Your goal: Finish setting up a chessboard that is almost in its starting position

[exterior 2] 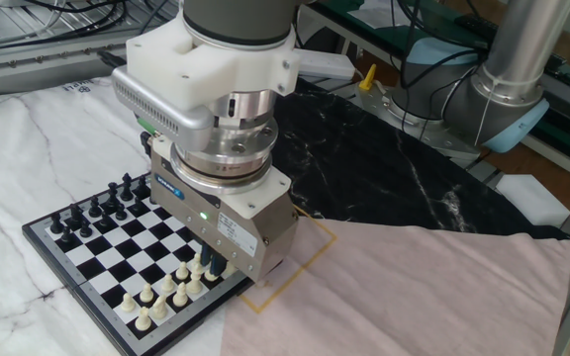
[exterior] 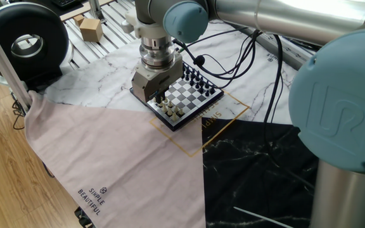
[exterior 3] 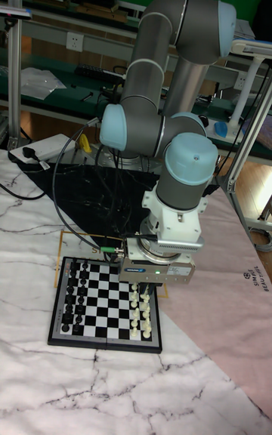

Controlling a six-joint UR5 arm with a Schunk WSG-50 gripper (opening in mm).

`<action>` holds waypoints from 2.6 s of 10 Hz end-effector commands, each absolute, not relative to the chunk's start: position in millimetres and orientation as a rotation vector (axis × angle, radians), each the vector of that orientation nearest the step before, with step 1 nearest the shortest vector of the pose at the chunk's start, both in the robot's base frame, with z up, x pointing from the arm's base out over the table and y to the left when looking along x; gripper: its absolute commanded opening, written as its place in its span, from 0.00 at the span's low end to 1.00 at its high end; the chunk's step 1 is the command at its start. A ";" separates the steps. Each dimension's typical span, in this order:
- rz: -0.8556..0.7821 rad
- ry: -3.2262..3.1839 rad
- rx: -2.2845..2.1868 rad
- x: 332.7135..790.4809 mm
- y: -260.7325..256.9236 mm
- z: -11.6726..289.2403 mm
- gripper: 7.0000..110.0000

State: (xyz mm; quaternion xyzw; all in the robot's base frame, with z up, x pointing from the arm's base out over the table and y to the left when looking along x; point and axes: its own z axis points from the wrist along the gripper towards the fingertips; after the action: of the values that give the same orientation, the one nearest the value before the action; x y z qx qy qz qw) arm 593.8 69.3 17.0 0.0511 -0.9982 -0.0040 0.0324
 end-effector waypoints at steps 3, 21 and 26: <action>-0.042 -3.068 0.164 596.1 72.0 19.2 0.00; -0.051 -3.070 0.127 601.4 69.5 21.8 0.15; -0.034 -3.049 0.097 595.2 67.3 26.2 0.15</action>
State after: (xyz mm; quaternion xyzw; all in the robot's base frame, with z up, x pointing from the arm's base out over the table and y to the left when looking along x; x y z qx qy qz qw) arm 598.1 66.9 21.9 0.0401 -0.9984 -0.0084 0.0397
